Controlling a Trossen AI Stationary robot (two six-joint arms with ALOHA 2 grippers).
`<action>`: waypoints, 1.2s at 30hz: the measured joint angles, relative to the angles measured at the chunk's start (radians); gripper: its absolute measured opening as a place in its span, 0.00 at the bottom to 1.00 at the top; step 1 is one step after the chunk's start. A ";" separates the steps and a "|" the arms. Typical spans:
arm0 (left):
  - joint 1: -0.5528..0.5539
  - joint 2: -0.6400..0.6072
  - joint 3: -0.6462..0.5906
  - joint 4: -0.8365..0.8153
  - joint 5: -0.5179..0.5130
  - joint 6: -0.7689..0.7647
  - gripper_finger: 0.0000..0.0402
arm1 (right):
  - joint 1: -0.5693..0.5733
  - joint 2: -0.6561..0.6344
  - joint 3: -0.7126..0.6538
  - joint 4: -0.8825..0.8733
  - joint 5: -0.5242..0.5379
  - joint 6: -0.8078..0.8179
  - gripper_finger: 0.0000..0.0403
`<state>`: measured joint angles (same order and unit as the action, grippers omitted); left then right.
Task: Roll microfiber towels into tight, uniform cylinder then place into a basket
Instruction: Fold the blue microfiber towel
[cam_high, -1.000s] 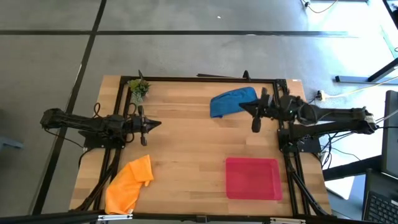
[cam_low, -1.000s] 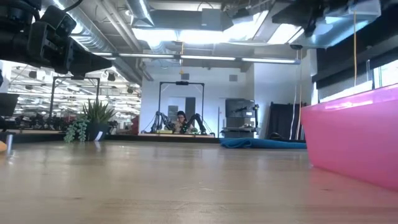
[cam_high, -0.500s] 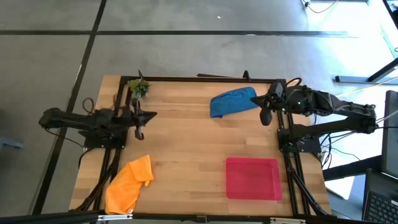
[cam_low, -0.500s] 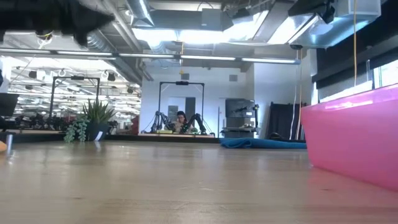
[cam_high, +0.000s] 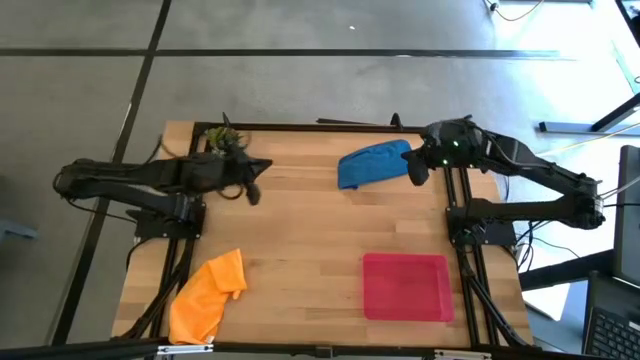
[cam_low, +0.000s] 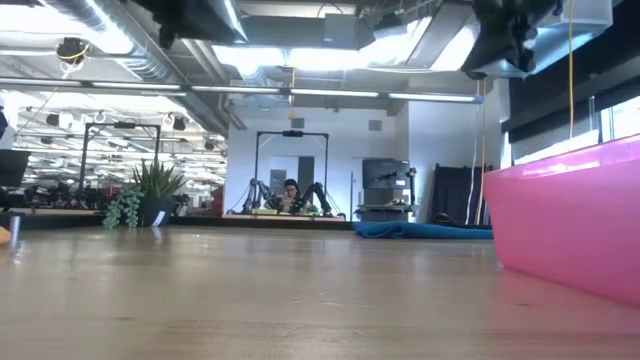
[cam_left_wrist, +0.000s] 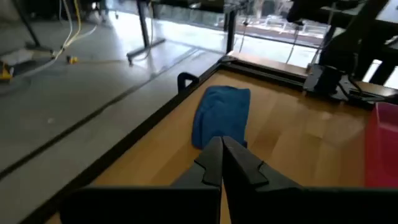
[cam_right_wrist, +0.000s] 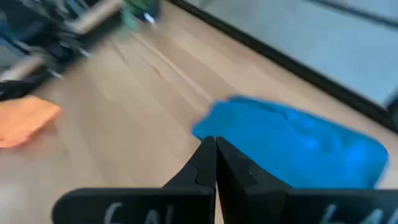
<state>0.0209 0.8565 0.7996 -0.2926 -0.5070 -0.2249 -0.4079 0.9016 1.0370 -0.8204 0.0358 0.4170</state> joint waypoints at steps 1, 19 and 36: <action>0.015 0.033 0.028 -0.022 0.000 -0.039 0.00 | -0.029 0.013 0.000 -0.007 -0.031 -0.004 0.01; 0.152 0.181 0.147 -0.075 0.132 -0.214 0.00 | -0.377 0.370 0.000 -0.086 -0.100 -0.030 0.42; 0.151 0.181 0.147 -0.063 0.131 -0.214 0.00 | -0.618 0.755 0.000 -0.003 -0.135 -0.089 0.48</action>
<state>0.1719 1.0370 0.9470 -0.3557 -0.3756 -0.4385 -1.0258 1.6569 1.0374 -0.8234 -0.0994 0.3283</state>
